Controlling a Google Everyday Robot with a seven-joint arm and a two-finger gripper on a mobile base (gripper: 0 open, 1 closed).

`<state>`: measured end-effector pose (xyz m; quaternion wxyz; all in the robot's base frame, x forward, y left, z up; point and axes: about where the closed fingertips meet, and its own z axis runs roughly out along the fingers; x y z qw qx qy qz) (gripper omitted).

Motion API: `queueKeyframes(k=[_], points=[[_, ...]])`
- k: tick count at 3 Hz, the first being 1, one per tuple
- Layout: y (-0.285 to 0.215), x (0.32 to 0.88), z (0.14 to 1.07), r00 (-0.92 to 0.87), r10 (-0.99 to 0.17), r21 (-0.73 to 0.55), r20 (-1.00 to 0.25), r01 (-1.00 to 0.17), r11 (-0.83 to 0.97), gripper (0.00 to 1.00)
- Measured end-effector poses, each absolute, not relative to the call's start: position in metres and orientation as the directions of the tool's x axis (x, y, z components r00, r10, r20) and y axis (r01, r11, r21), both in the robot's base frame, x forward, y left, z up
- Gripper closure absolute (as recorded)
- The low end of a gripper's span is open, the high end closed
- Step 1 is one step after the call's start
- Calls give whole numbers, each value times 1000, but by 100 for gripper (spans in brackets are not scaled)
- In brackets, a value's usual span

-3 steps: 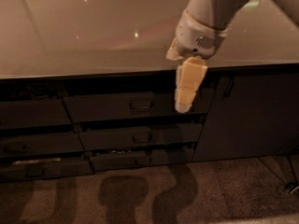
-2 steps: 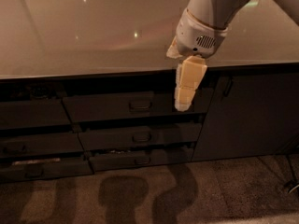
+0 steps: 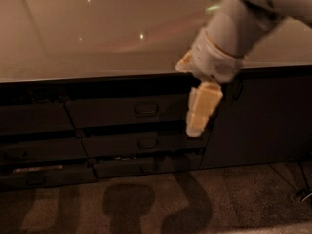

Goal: Open top drawer

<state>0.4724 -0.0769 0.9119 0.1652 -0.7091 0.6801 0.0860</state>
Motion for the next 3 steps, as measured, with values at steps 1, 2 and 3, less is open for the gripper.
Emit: queueKeyframes(k=[1,2,3], points=[[-93,471,910,68,-911,-167,-407,-986,2,0],[-93,471,910,68,-911,-167,-407,-986,2,0],[-100,486,899,33,-908,-129,-419,-991,23,0]])
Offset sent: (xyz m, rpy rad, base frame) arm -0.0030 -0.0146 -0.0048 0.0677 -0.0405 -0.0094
